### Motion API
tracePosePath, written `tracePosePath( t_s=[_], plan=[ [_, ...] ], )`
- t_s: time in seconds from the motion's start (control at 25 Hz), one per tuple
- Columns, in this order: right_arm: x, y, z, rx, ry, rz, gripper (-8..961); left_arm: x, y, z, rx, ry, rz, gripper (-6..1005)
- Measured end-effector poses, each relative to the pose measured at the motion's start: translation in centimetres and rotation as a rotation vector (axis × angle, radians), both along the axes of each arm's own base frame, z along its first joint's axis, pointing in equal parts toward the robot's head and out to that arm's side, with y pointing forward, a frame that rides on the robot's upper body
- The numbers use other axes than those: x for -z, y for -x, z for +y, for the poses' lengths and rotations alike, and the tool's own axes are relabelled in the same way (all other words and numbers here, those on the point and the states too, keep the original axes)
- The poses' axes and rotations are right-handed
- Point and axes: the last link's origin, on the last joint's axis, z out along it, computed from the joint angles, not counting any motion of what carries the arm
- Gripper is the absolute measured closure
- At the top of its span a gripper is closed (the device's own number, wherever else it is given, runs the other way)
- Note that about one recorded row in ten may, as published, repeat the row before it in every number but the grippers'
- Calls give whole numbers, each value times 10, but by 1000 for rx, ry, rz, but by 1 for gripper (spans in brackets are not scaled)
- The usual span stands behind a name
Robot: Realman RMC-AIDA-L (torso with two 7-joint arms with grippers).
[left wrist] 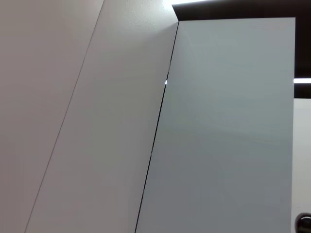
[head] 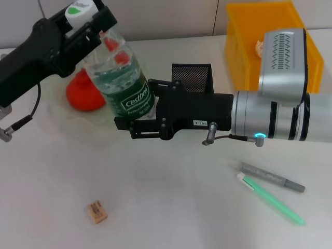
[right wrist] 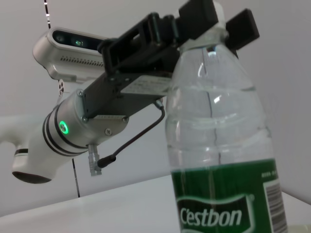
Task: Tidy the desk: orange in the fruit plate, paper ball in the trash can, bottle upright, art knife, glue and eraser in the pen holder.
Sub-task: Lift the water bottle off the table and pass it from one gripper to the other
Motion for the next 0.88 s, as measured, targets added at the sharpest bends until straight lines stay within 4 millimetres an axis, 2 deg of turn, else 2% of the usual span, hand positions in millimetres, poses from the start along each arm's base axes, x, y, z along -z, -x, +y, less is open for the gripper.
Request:
tracePosePath(
  t_s=[0.88],
  plan=[
    [5, -5, 2, 12, 11, -16, 180, -6, -6, 4, 15, -25, -23, 544]
  ],
)
